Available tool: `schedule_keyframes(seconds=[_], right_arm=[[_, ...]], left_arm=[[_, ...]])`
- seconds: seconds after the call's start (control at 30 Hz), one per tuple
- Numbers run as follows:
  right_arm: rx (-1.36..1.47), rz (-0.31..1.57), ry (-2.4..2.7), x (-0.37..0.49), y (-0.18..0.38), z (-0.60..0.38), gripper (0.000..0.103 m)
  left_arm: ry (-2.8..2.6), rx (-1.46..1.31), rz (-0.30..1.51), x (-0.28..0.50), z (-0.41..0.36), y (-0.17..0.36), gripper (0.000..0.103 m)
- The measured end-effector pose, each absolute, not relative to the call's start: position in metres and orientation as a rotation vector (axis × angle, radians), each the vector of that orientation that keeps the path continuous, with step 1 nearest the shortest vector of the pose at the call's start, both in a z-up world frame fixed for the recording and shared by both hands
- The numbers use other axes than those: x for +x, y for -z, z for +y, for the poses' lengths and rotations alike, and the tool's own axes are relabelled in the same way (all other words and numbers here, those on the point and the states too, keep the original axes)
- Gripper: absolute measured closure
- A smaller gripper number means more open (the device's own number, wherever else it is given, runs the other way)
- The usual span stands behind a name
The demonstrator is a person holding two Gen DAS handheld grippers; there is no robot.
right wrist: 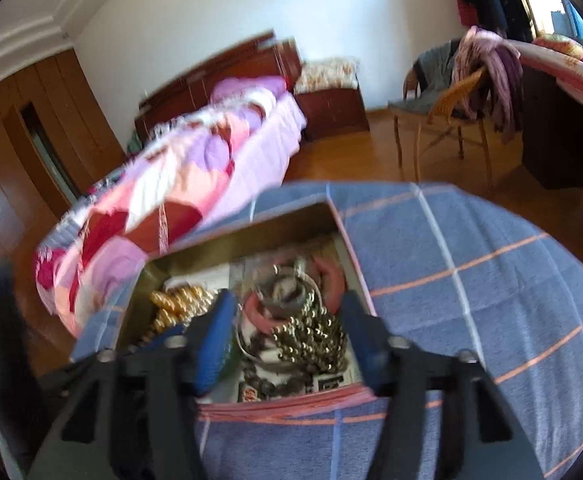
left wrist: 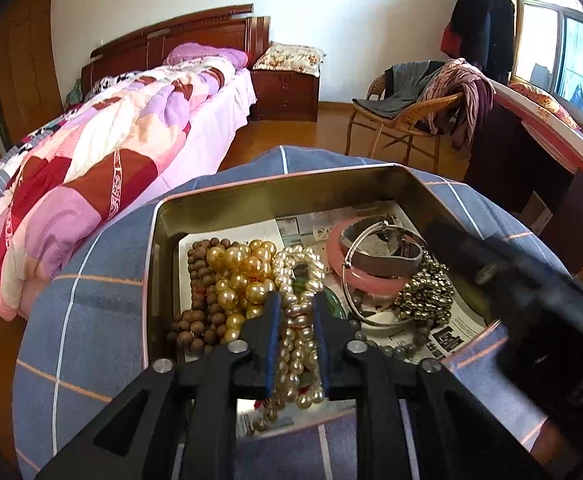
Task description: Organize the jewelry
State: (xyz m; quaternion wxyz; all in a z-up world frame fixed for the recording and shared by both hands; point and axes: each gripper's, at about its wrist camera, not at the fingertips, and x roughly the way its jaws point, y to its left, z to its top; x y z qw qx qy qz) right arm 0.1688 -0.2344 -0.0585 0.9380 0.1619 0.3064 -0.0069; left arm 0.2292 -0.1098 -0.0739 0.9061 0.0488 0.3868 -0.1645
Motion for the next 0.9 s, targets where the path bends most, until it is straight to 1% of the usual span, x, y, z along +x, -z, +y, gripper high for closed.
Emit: schedule_keyframes(seconds=[0.07,0.1,0.13,0.17,0.2,0.27,0.33,0.43,0.67,0.9], right_arm=[[0.295,0.563,0.054,0.161,0.049,-0.233,0.039],[0.290,0.549,0.066,0.159,0.048,-0.233,0.038],[0.295,0.540,0.080,0.157,0.047,-0.234,0.035],[0.304,0.543,0.091,0.156,0.048,-0.235,0.034],[0.316,0.553,0.097,0.155,0.049,-0.236,0.033],[0.343,0.569,0.103,0.150,0.051,-0.239,0.031],[0.360,0.565,0.115,0.143,0.051,-0.241,0.019],[0.348,0.548,0.165,0.126,0.048,-0.240,0.011],[0.309,0.583,0.210,0.089,0.044,-0.234,0.007],[0.288,0.550,0.233,0.044,0.034,-0.227,0.007]], left_arm=[[0.352,0.097,0.789,0.224,-0.109,0.069,0.069],[0.355,0.102,0.779,0.221,-0.109,0.067,0.054],[0.342,0.118,0.761,0.215,-0.110,0.064,0.032],[0.312,0.139,0.729,0.208,-0.110,0.060,0.024],[0.295,0.148,0.704,0.205,-0.109,0.057,0.017],[0.274,0.162,0.653,0.192,-0.105,0.050,0.017],[0.269,0.160,0.670,0.187,-0.102,0.048,0.017],[0.245,0.150,0.690,0.179,-0.095,0.048,0.017],[0.192,0.168,0.672,0.141,-0.081,0.043,0.017],[0.151,0.163,0.599,0.089,-0.064,0.028,0.017]])
